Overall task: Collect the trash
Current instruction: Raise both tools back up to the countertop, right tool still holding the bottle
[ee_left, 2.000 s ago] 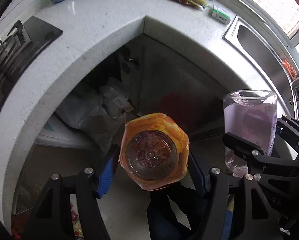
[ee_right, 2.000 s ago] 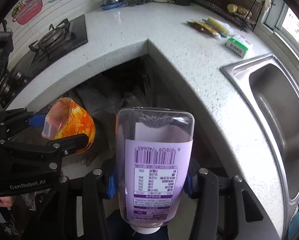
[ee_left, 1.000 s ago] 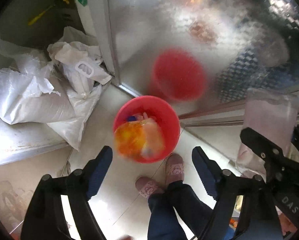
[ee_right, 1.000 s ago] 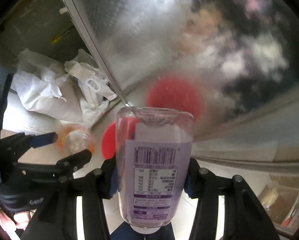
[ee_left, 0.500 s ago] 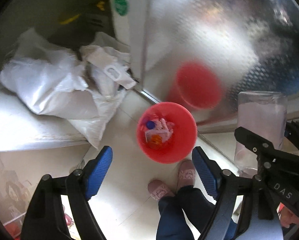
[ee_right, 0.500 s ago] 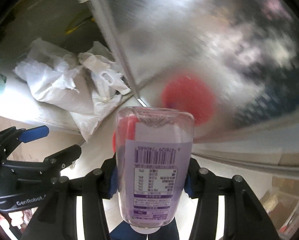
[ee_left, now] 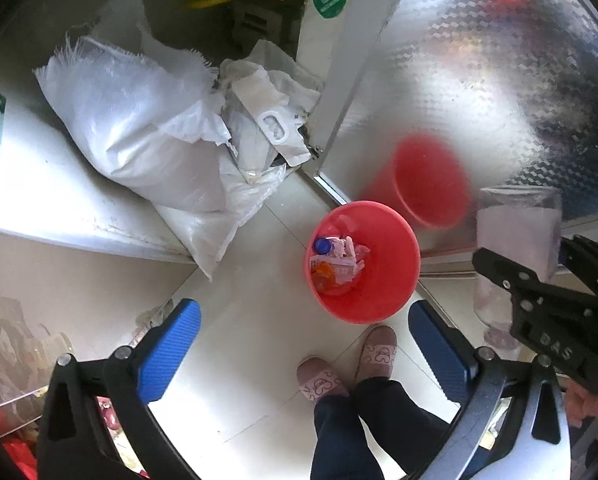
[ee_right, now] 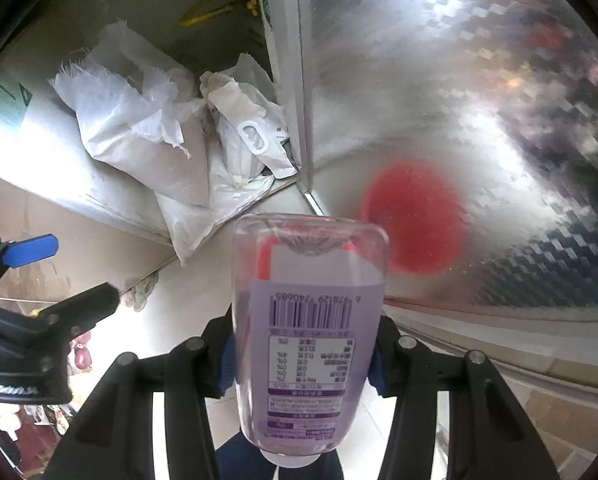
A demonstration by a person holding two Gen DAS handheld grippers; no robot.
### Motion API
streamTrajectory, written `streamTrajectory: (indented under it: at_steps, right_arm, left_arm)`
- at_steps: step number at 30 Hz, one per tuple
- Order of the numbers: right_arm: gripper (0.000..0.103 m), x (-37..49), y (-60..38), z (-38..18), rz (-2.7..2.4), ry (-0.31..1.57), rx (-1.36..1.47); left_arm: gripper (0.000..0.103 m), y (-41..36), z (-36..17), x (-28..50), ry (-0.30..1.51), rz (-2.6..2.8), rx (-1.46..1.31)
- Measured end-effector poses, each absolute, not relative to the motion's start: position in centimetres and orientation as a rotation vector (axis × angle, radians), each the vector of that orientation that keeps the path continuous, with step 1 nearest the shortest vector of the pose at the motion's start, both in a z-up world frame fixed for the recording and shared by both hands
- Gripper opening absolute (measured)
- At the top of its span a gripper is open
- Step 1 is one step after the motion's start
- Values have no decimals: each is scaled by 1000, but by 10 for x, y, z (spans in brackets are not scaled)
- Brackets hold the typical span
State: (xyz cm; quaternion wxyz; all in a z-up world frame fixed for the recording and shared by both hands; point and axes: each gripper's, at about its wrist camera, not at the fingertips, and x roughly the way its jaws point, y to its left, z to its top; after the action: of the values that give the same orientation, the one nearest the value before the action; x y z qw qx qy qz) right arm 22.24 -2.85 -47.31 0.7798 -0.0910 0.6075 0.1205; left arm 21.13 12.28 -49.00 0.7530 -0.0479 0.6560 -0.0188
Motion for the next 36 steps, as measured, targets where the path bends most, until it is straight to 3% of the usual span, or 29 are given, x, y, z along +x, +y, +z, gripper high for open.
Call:
streamTrajectory:
  at_steps: [4, 5, 6, 8, 13, 18, 26, 36]
  right_arm:
    - [49, 229, -24, -485, 250, 1341, -201]
    - [57, 229, -23, -487, 237, 1344, -213]
    - [73, 229, -22, -488, 224, 1338, -223]
    - [84, 227, -24, -487, 228, 1320, -215]
    - [90, 215, -23, -472, 261, 1324, -225]
    - [99, 198, -18, -423, 305, 1291, -217]
    - [102, 174, -6, -293, 374, 1158, -220]
    - [102, 150, -17, -158, 374, 977, -187]
  left_arm:
    - [103, 126, -493, 209, 1436, -38, -111]
    - [103, 127, -494, 208, 1439, -33, -108]
    - [103, 127, -495, 207, 1441, -29, -104]
    - [103, 129, -495, 205, 1442, -18, -94]
    - [103, 134, -475, 198, 1424, 20, -99]
    - [103, 139, -421, 184, 1390, 51, -96]
    - [103, 141, -289, 156, 1282, 81, -91]
    - [103, 134, -165, 153, 1094, 51, -89]
